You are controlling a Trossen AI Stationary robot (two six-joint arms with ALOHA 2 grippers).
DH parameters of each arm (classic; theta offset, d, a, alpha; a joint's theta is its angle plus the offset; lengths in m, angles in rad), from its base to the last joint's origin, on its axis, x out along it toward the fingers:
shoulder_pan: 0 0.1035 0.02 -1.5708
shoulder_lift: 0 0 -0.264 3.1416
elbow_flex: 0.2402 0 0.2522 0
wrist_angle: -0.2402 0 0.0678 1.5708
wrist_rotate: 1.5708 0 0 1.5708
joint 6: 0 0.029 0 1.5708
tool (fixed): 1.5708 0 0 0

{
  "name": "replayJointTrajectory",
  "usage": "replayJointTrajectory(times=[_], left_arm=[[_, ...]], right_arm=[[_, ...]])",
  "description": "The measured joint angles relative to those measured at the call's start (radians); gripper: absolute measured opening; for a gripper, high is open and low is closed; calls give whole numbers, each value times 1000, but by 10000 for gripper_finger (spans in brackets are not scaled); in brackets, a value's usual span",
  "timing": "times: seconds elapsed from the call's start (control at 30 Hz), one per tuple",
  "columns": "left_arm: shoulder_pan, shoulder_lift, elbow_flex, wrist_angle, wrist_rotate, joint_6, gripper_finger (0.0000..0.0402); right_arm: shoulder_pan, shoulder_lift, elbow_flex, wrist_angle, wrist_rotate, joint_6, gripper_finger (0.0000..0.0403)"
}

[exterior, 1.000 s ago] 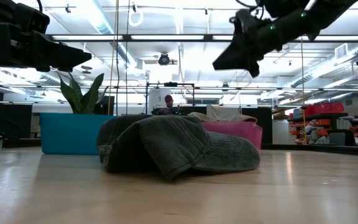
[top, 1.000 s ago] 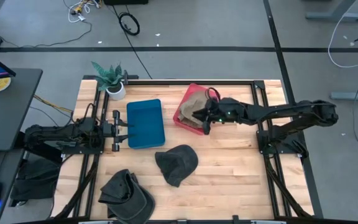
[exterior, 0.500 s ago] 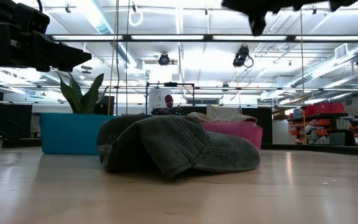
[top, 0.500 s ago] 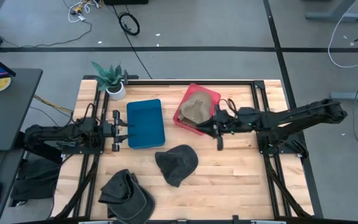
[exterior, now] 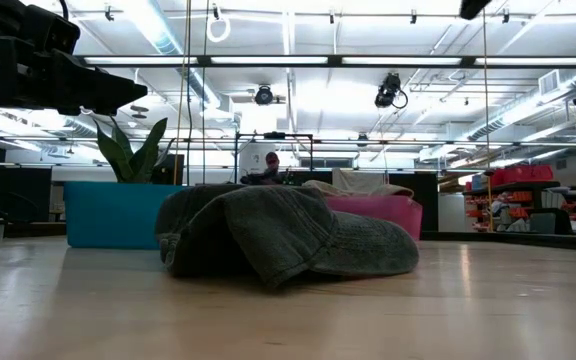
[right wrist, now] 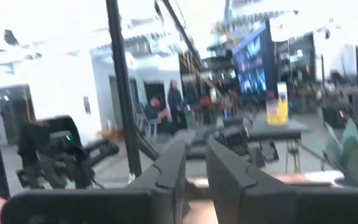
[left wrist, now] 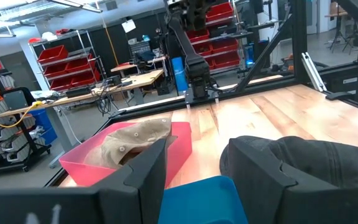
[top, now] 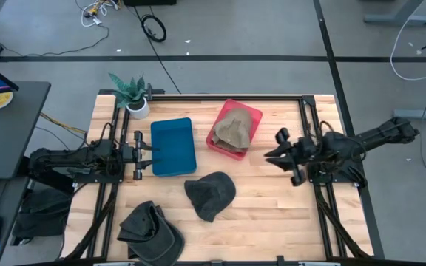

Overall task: Pick & Place hat
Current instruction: Put the top right black cap into the blue bin

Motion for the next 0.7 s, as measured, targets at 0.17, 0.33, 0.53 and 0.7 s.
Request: replayJointTrajectory(times=[0.17,0.33,0.53,0.7], left_arm=[[0,0,0,0,0,0,177],[0,0,0,0,0,0,177],[0,0,0,0,0,0,177],[0,0,0,0,0,0,177]], right_arm=[[13,-106,-141,175,0,-18,71],[13,-178,-281,350,-2,-25,71],[13,-287,-426,527,-4,-30,71],[27,-368,-417,459,-46,-46,71]])
